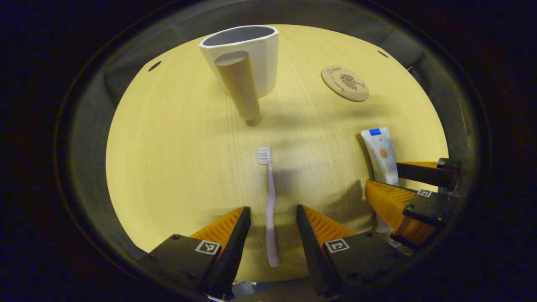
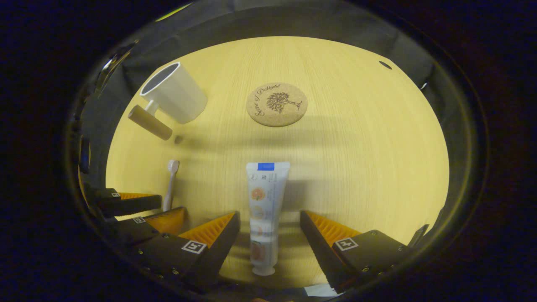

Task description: Put the toothbrush and toothpaste on the desktop into the cup, then pick up the cup and place it on the coaster on the desktop.

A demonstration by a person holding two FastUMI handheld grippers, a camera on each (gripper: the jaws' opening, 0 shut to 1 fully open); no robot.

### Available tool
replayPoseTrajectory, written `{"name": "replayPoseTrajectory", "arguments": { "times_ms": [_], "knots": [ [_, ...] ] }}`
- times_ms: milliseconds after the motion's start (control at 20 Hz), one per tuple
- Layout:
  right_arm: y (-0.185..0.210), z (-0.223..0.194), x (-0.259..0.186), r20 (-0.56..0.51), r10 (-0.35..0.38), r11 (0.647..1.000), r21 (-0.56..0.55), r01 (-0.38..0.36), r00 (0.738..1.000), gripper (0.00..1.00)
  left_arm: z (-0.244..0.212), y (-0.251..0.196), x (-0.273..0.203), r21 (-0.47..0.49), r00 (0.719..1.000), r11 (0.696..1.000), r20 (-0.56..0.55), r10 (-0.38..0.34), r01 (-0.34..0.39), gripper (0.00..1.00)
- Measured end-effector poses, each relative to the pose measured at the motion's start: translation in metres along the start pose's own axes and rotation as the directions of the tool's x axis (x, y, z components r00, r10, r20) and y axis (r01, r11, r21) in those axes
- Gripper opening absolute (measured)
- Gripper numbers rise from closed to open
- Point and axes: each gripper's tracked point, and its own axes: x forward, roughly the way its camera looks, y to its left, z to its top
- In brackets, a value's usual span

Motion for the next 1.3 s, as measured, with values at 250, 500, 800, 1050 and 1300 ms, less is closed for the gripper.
{"name": "replayPoseTrajectory", "arguments": {
  "times_ms": [250,500,800,1050,1300],
  "knots": [
    [-0.007,0.000,0.001,0.000,-0.028,1.000,-0.002,0.028,1.000,0.72,0.004,0.001,-0.001,-0.014,1.000,1.000,0.010,0.000,0.000,0.43],
    [-0.015,-0.007,0.001,-0.004,-0.065,0.996,-0.054,0.064,0.998,0.46,0.001,0.000,-0.002,-0.038,0.999,0.999,0.028,-0.014,0.016,0.22],
    [-0.015,-0.012,-0.002,0.020,-0.040,0.998,-0.047,0.041,0.999,0.22,0.001,0.002,-0.004,-0.002,0.996,0.999,0.080,-0.039,0.039,0.14],
    [-0.015,-0.009,-0.013,0.073,0.010,1.000,-0.023,-0.008,0.997,0.21,0.007,0.005,-0.007,-0.063,0.988,0.996,0.149,-0.051,0.061,0.10],
    [-0.004,0.012,-0.036,0.200,0.099,0.995,-0.006,-0.099,0.975,0.21,0.019,0.020,-0.032,-0.133,0.963,0.989,0.269,-0.025,0.063,0.10]
  ]
}}
